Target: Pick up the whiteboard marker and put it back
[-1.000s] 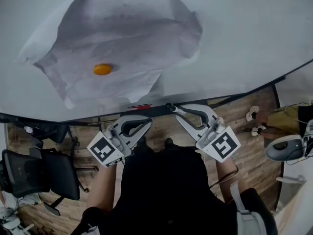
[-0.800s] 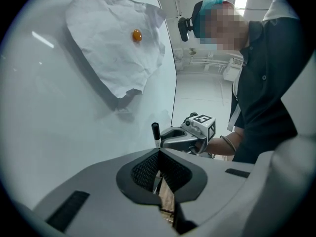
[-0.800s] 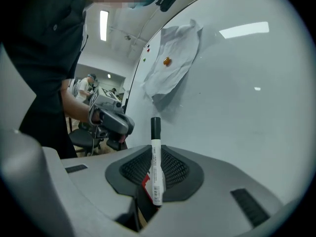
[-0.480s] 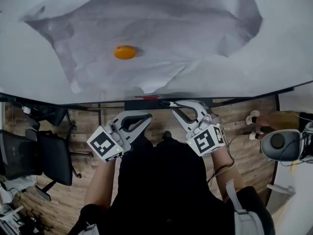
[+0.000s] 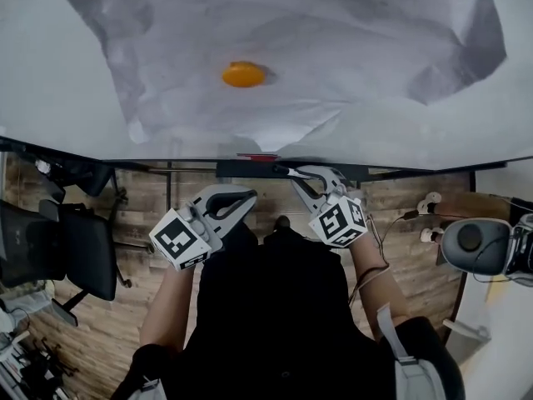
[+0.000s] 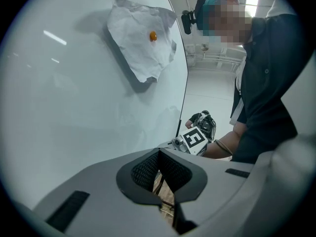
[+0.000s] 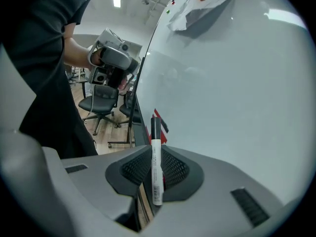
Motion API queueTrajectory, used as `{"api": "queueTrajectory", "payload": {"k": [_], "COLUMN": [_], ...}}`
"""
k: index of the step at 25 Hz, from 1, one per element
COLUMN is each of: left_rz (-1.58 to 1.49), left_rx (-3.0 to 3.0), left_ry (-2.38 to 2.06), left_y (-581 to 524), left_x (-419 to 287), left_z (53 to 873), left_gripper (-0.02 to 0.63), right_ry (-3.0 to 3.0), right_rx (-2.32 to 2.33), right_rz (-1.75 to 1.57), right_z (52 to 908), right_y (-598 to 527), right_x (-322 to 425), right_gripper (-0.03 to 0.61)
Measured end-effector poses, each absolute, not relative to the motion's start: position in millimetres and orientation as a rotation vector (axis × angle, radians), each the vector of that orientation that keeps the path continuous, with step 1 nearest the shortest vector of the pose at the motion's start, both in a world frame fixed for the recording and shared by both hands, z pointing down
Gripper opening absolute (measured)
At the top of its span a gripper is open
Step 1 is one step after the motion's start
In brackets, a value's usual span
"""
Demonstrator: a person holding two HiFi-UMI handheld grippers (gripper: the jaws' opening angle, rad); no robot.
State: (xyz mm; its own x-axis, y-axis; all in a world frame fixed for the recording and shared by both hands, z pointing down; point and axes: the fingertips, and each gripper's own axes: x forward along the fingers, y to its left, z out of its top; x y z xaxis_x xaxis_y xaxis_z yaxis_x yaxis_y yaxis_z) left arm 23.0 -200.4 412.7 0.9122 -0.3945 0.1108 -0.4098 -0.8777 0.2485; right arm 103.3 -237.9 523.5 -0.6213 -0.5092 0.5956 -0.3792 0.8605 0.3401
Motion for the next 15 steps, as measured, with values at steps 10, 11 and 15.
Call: {"api": "queueTrajectory", "payload": {"k": [10,11,15], "left_rz": [0.073,0.074,0.086], "left_rx": [2.789,2.790,2.792], "left_ry": [-0.609,-0.607,-0.608], "left_y": [-197.2,-196.9,-195.7], "left_x": [17.9,18.5,19.3], "left_z": [410.9,410.7,412.4], "left_gripper": [0.012,0.012,0.012], "right_ry": [-2.213,-2.207,-2.200], "right_rx": [0.526,0.520,0.505], "right_rz": [-0.232,-0.234,-0.226], "right_z": [581.0,584.1,592.9], "right_y": [-239.0,-239.6,-244.0], "right_x": [102.6,102.7,102.3], "right_gripper": [0.071,0.071,0.071]}}
